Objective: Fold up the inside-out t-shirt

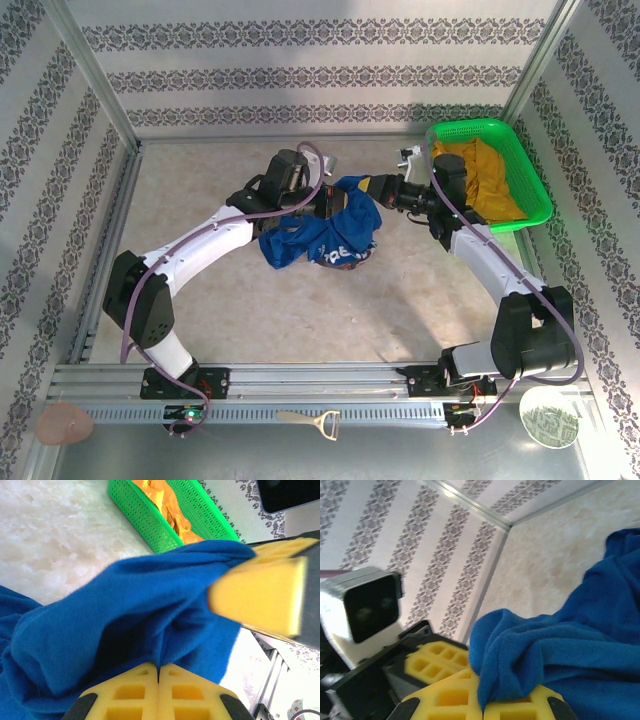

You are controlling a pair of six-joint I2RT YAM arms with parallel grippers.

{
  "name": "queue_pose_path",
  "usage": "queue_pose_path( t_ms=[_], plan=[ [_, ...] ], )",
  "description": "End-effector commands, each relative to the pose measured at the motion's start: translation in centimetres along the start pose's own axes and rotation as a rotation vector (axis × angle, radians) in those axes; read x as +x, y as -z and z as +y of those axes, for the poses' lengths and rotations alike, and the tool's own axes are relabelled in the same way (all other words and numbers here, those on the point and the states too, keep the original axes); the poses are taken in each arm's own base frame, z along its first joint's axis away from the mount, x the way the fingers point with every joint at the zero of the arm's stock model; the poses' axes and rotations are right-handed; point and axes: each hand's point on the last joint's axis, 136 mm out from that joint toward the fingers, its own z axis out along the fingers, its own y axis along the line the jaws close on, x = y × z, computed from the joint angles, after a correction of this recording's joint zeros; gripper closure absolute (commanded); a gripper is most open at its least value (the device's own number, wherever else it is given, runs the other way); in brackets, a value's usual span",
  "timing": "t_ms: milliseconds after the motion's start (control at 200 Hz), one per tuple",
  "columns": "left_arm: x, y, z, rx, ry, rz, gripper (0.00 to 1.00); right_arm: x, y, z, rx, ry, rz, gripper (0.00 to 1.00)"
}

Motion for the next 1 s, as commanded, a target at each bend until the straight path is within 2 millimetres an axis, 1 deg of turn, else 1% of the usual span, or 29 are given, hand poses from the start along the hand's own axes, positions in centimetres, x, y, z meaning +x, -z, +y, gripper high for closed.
queue_pose_path(
  t_ms=[0,80,130,165,205,245,250,280,325,365,400,435,490,565,620,744,844,919,994],
  plan=[
    [-1.7,3.0,-2.6,0.07,-0.05,-0.088,1.0,-1.1,0.7,-4.6,0.165,-0.063,-0.116,1.0],
    [-1.2,4.2,-3.6,0.111,-0.046,-0.094,1.0,-1.5,0.7,-8.1,0.262,-0.131,-0.166,1.0],
    [-0.7,4.7,-4.2,0.147,-0.033,-0.093,1.0,-1.7,0.6,-9.7,0.302,-0.161,-0.186,1.0],
    [0.2,4.8,-4.3,0.172,-0.013,-0.075,1.0,-1.9,0.4,-10.2,0.309,-0.169,-0.194,1.0],
    [1.1,4.7,-4.7,0.214,0.01,-0.052,1.0,-2.3,0.0,-10.2,0.297,-0.171,-0.194,1.0],
    [2.1,4.5,-5.0,0.253,0.035,-0.019,1.0,-2.7,-0.3,-9.7,0.276,-0.163,-0.193,1.0],
    [2.2,4.5,-5.1,0.258,0.037,-0.016,0.99,-2.8,-0.4,-9.6,0.273,-0.16,-0.193,1.0],
    [3.0,4.3,-5.3,0.282,0.05,0.008,0.88,-3.1,-0.6,-9.1,0.257,-0.147,-0.189,1.0],
    [4.1,4.0,-5.0,0.282,0.068,0.036,0.69,-3.5,-0.8,-8.2,0.234,-0.124,-0.181,1.0],
    [4.7,3.9,-4.5,0.27,0.078,0.046,0.55,-3.8,-0.8,-7.4,0.211,-0.102,-0.173,1.0],
    [5.0,3.8,-4.0,0.248,0.078,0.044,0.46,-3.9,-0.9,-6.5,0.186,-0.08,-0.163,1.0],
    [5.1,3.7,-3.2,0.211,0.074,0.033,0.41,-3.9,-0.9,-5.7,0.157,-0.058,-0.148,1.0],
    [4.6,3.6,-1.9,0.139,0.07,0.005,0.38,-3.7,-1.0,-4.4,0.115,-0.029,-0.121,1.0],
    [3.2,3.5,0.0,0.04,0.082,-0.043,0.35,-3.2,-0.9,-2.9,0.068,0.005,-0.09,1.0],
    [2.3,3.5,1.4,-0.04,0.084,-0.07,0.34,-2.8,-0.7,-1.9,0.037,0.021,-0.071,1.0],
    [0.5,3.4,3.7,-0.155,0.079,-0.104,0.33,-1.7,-0.4,0.0,-0.019,0.05,-0.027,1.0],
    [-0.6,3.1,5.3,-0.191,0.083,-0.122,0.33,-1.2,-0.3,1.2,-0.053,0.066,-0.003,1.0],
    [-1.2,2.5,5.5,-0.168,0.075,-0.116,0.33,-1.0,-0.2,1.9,-0.066,0.074,0.004,1.0],
    [-1.4,1.8,5.0,-0.134,0.046,-0.095,0.33,-1.0,-0.2,2.4,-0.077,0.082,0.01,1.0]
  ],
)
